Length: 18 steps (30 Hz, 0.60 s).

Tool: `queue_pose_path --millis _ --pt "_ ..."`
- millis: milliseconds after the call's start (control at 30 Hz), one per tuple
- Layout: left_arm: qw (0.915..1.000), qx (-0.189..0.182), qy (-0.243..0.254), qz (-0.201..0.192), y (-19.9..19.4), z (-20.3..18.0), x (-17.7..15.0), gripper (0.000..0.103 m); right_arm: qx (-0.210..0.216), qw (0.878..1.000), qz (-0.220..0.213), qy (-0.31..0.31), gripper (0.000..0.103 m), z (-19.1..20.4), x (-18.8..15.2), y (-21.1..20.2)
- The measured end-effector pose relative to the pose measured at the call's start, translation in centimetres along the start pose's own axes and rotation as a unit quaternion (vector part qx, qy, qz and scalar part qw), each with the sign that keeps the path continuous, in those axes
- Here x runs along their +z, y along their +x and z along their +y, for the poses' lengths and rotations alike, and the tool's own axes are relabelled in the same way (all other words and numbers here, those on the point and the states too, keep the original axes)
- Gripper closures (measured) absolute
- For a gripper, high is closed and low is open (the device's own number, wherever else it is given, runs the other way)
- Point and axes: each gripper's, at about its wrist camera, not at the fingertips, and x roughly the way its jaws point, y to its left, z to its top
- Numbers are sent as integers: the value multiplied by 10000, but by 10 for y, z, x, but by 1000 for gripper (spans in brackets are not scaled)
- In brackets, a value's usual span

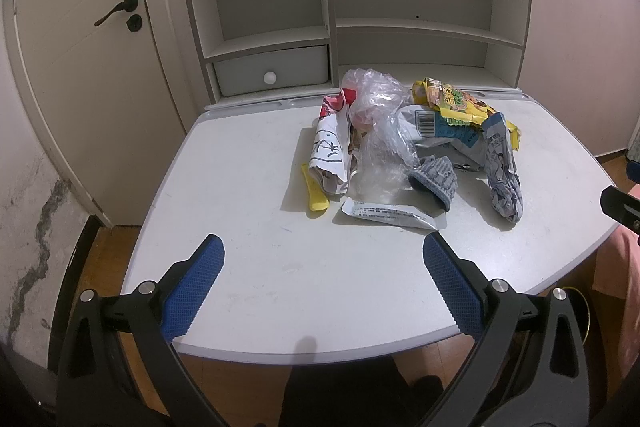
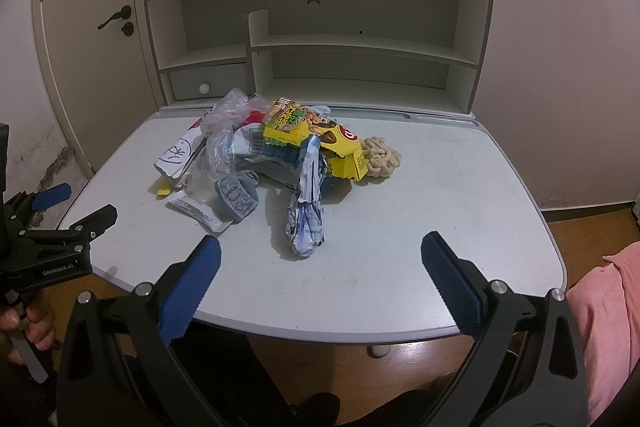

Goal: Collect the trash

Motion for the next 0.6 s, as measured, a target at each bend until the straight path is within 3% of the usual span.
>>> queue_pose_path --millis 600 --pt "9996 -151 -179 176 11 8 0 6 3 10000 29 -6 6 -1 -1 3"
